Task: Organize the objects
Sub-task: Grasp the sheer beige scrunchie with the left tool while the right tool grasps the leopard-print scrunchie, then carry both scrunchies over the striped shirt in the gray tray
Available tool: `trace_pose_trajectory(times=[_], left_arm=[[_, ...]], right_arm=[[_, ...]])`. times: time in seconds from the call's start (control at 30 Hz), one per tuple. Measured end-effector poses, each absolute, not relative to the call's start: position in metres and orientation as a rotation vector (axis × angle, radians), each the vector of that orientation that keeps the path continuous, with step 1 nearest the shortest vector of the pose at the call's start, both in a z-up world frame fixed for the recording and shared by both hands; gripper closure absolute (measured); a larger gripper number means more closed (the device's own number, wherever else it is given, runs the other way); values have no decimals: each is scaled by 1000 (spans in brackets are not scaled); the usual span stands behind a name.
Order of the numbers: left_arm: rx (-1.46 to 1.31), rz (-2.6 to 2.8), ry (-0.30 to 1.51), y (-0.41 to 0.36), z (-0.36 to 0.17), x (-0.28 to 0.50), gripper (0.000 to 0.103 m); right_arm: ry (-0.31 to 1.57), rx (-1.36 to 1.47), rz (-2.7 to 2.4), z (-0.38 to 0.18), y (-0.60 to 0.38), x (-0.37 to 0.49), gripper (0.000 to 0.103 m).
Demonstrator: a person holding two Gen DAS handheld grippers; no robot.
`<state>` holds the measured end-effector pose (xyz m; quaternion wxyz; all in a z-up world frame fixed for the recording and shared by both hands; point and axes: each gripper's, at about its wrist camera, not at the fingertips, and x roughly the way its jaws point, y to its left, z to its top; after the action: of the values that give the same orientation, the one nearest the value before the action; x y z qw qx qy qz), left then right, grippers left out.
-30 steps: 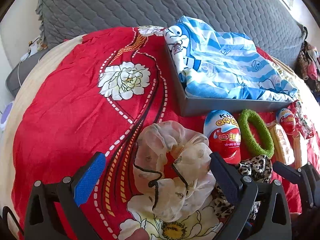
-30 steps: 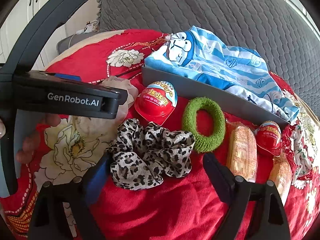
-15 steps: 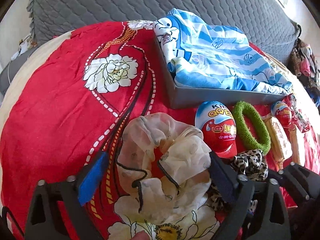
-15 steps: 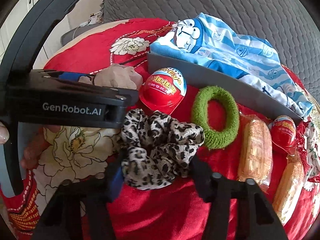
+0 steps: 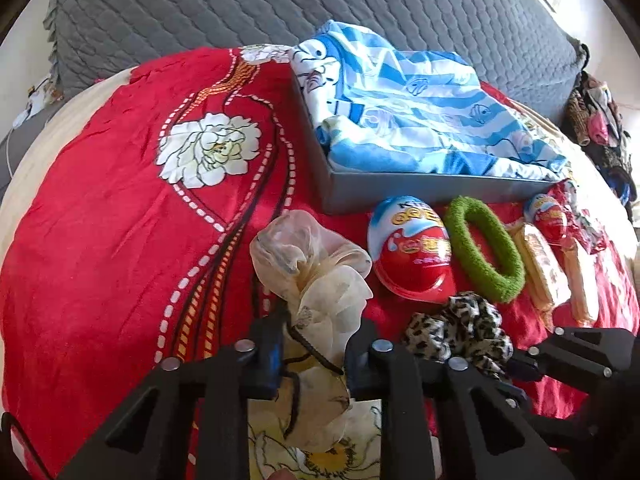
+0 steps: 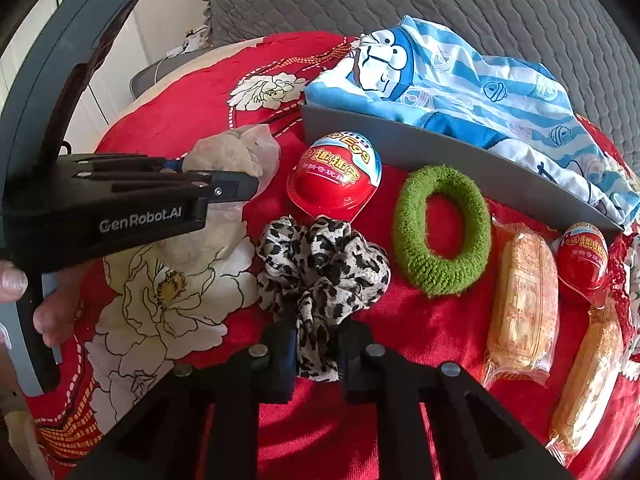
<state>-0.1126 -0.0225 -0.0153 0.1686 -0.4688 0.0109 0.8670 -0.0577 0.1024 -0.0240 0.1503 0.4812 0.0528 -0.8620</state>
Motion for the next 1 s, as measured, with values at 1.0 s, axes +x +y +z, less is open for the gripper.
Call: trace_pose_trajectory(times=[1.0], left_arm=[[-1271, 2496, 43, -2, 30, -88, 88]], right_arm=[[-34, 1257, -2575, 25, 132, -56, 90]])
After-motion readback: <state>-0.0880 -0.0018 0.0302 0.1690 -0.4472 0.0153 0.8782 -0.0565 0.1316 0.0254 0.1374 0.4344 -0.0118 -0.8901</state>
